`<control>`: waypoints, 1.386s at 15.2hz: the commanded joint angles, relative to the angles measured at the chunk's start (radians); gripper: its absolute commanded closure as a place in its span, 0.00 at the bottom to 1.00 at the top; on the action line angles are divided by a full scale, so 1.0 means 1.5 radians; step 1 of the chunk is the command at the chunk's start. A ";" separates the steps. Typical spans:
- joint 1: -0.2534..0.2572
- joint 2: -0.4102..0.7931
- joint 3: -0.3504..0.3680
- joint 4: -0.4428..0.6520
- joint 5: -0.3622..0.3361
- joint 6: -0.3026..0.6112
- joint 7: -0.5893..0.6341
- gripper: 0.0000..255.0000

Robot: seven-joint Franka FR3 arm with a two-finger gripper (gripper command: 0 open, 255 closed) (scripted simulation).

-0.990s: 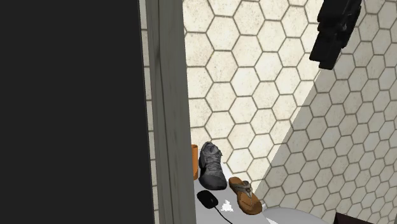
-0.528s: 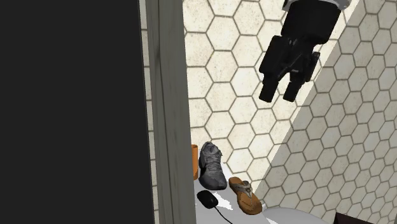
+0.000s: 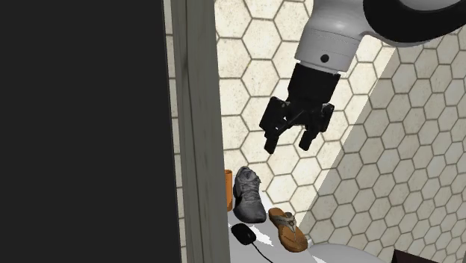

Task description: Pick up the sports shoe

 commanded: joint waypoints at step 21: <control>-0.060 0.456 -0.054 0.200 -0.397 0.269 0.498 0.00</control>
